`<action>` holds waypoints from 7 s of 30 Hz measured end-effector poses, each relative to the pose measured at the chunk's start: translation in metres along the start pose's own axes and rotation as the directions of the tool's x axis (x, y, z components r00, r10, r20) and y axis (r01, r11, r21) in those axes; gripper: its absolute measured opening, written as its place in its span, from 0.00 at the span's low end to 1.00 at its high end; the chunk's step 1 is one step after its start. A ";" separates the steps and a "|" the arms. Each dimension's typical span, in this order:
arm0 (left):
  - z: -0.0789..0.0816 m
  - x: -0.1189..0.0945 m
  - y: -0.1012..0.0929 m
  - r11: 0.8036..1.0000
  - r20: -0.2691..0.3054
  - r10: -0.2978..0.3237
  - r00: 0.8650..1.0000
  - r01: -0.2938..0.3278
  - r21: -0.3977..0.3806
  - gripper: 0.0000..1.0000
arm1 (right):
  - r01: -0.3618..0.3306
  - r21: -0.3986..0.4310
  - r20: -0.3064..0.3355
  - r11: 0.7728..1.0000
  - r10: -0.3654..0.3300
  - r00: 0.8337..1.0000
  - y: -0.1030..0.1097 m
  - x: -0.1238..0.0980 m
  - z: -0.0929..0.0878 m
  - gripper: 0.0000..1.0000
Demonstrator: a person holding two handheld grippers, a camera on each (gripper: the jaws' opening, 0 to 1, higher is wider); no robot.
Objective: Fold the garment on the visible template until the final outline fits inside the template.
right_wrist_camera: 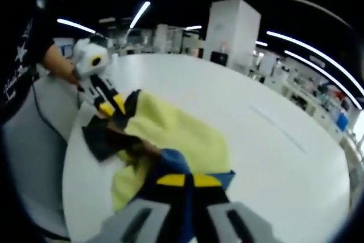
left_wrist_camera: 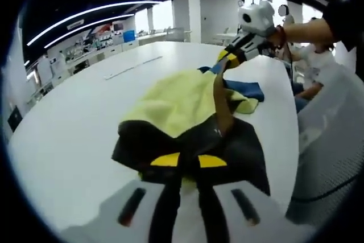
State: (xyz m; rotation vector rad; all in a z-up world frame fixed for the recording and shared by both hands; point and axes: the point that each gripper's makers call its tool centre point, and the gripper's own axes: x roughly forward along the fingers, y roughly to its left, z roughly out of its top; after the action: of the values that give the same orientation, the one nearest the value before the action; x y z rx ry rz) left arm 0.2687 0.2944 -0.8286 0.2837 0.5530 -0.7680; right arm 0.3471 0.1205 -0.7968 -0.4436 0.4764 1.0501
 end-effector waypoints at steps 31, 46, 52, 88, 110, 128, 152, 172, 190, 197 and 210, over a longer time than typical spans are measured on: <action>0.088 -0.051 0.020 0.979 0.192 0.090 0.977 -0.051 -0.198 0.00 | 0.061 0.091 0.181 0.994 -0.077 0.980 -0.006 -0.035 0.061 0.00; 0.112 -0.069 0.039 0.938 0.269 0.074 0.960 0.025 -0.347 0.00 | 0.098 0.106 0.247 0.990 -0.122 0.961 -0.021 -0.053 0.103 0.00; 0.119 -0.073 0.049 0.938 0.290 0.090 0.953 0.017 -0.345 0.00 | 0.113 0.099 0.240 0.989 -0.134 0.961 -0.024 -0.054 0.112 0.00; 0.190 -0.032 0.176 0.763 0.393 0.316 0.863 0.015 -0.646 0.00 | 0.270 0.280 0.263 0.921 -0.344 0.901 -0.120 -0.011 0.164 0.00; 0.143 0.081 0.244 0.613 0.264 0.439 0.859 -0.071 -0.787 0.00 | 0.359 0.393 0.088 0.847 -0.423 0.902 -0.198 0.094 0.099 0.00; 0.099 0.143 0.272 0.674 0.097 0.424 0.900 -0.242 -0.699 0.00 | 0.393 0.455 -0.041 0.799 -0.422 0.906 -0.218 0.143 0.048 0.00; 0.113 0.102 0.246 0.848 0.142 0.329 0.934 -0.226 -0.479 0.75 | 0.256 0.538 0.010 0.803 -0.309 0.951 -0.176 0.124 0.078 0.63; 0.107 0.035 0.190 0.918 0.170 0.213 0.962 -0.137 -0.372 0.97 | 0.059 0.577 0.079 0.814 -0.127 0.989 -0.102 0.070 0.076 0.86; 0.068 -0.006 0.124 0.940 0.142 0.185 0.972 -0.133 -0.313 0.83 | 0.044 0.520 0.009 0.853 -0.057 0.998 -0.042 0.028 0.031 0.66; 0.045 -0.016 0.100 0.938 0.128 0.173 0.977 -0.124 -0.324 0.69 | 0.100 0.474 -0.039 0.875 -0.092 0.995 -0.026 0.013 0.014 0.52; 0.011 -0.024 0.059 0.933 0.066 0.162 0.985 -0.131 -0.334 0.54 | 0.167 0.452 -0.138 0.876 -0.117 0.984 0.006 0.001 -0.022 0.40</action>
State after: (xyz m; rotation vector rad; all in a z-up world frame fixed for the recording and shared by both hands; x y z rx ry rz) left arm 0.3011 0.3443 -0.8034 -0.0213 0.5555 -0.5295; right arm 0.3386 0.1117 -0.8161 -0.1047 0.7573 0.7384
